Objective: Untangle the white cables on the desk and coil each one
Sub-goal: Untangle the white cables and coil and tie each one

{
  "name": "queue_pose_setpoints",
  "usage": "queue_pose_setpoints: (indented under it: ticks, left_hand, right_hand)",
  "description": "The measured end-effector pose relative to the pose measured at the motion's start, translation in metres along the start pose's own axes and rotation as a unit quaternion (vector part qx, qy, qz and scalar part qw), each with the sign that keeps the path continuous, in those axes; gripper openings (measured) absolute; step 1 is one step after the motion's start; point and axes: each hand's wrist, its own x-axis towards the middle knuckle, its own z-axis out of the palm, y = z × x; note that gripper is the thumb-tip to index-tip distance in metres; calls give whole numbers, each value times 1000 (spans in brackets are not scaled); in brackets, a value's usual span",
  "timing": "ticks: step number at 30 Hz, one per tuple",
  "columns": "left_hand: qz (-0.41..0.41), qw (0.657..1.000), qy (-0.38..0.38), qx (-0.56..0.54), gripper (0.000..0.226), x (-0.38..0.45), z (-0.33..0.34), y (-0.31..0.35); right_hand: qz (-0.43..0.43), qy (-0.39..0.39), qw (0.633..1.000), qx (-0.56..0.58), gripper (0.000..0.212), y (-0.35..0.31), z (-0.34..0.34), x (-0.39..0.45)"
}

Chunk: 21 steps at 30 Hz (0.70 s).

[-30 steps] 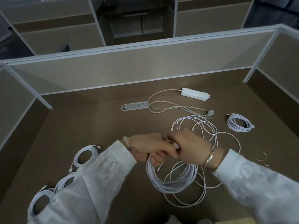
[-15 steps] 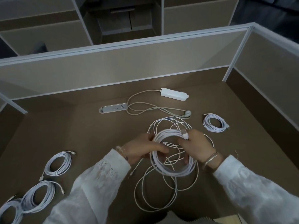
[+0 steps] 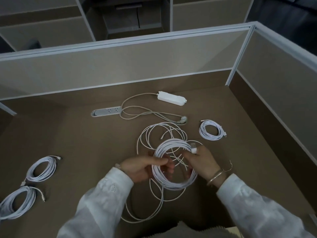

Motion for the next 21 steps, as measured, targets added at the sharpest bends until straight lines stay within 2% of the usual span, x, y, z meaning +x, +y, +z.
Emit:
queue_pose_setpoints:
  ticks: [2,5,8,12,14,18,20,21]
  left_hand:
    - [-25,998,-34,52,46,7,2,4]
    - [-60,989,-1,136,36,22,21,5]
    - [-65,991,-7,119,20,34,37,-1]
    - [-71,994,4,86,18,51,44,-13]
    - [-91,990,-8,105,16,58,47,-16]
    - [-142,978,-28,152,17,70,54,-21]
    - [-152,974,-54,158,26,74,60,-23]
    - [-159,972,-61,163,28,77,63,-25]
  right_hand:
    - [-63,-43,993,-87,38,2,-11,1]
    - [-112,-102,977,-154,19,12,-23,4]
    - [-113,-118,978,-129,14,24,-34,9]
    - [-103,-114,982,-108,25,43,-43,8]
    - [-109,-111,980,-128,20,51,-46,7]
    - [-133,-131,972,-142,18,67,-53,2]
    - [-142,-140,968,-151,9,71,-55,1]
    - [-144,-142,967,-153,12,71,-56,1]
